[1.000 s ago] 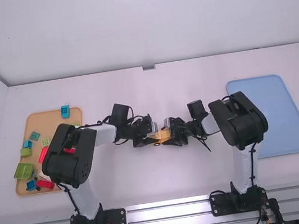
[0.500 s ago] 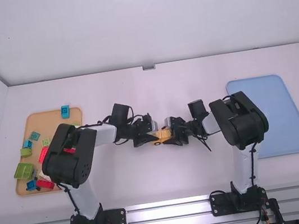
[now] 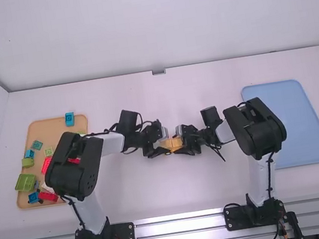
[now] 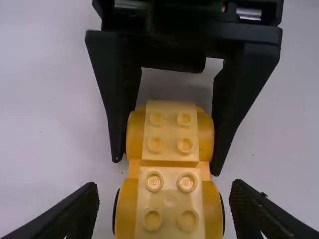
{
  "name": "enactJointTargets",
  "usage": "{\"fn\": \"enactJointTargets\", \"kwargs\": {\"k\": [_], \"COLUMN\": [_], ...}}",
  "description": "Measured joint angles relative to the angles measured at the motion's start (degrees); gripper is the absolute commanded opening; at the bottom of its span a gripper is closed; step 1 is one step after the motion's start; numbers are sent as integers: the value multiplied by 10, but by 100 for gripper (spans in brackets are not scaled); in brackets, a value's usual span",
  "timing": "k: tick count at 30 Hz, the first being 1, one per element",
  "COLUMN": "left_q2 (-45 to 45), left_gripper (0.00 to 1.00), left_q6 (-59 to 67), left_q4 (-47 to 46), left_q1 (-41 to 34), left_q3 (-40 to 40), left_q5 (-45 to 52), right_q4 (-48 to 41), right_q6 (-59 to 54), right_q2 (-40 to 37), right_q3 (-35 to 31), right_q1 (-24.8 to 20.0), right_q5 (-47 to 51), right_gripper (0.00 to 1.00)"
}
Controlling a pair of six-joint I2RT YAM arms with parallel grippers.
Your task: Assemble lego blocks to make yellow taxi
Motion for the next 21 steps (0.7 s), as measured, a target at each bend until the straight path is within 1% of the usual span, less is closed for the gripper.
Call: {"fn": "enactJointTargets", "kwargs": {"k": [5,7,9,10,11,16,21], "left_q2": [-1,-3,-17,-20,-33,-42,-42], "left_gripper": [72,70,42,38,2,2,2], "left_q6": [0,0,-1,-3,-1,0,0], "left_q4": [17,13,0,-5,-16,-51,-45], "left_q1": [4,6,13,15,19,17,16], "left_q3": [0,0,0,0,0,0,-1], "left_q5": [29,37,45,45,41,24,19], "right_q4": [0,0,0,0,0,0,0], "right_q6": [0,0,0,0,0,0,0], "right_q2": [0,0,0,0,0,0,0], "right_q3": [0,0,0,0,0,0,0], "right_q1": [0,0,0,0,0,0,0], "right_q5": [0,0,-1,-1,0,-1,0], "right_gripper": [57,57,57,57,57,57,57]}}
